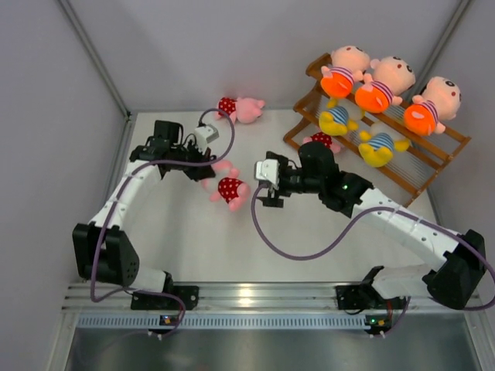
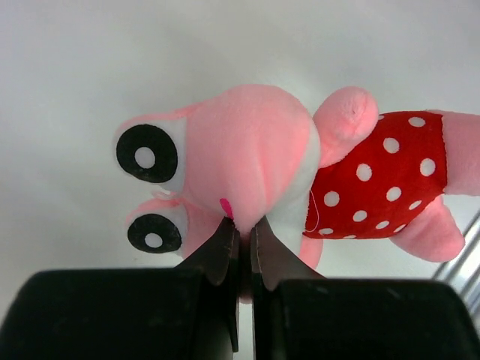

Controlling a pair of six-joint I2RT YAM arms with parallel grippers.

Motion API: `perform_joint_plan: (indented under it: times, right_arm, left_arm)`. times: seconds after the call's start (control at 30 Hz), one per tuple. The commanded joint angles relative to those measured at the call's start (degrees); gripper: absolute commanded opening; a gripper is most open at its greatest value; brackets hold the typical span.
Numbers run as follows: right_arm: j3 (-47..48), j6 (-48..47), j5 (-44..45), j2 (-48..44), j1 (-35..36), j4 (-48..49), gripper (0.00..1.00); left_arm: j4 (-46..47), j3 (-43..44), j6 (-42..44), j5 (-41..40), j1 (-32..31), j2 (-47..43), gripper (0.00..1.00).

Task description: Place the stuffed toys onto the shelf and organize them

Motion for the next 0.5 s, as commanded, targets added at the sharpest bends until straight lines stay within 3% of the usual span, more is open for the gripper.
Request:
perform_joint_plan:
  times: [0.0,0.13,0.37,0.47]
  right_arm:
    - [3.05,-4.15,-5.23,1.03,4.61,-1.90,0.82]
    - [4.19,-6.52,-4.08,3.49,8.30,-4.54,0.83]
    - [6.39,-7.58,1.63,8.41,12.09,-7.62,0.80]
    - [7.80,-3.46,6.99,9.99,12.70,-7.80,0.37]
  left_arm:
    - [-3.53,-2.71,1.61,6.94,-2.36,-7.54,0.00]
    - [-5.20,-2.90,1.34,7.02,-5.70,-12.47,0.00]
    - [-5.56,-2.72,-0.50,8.78,-6.67,-13.27,0.00]
    - [-5.56,-2.28,-1.20,8.70,-6.67,-12.92,0.00]
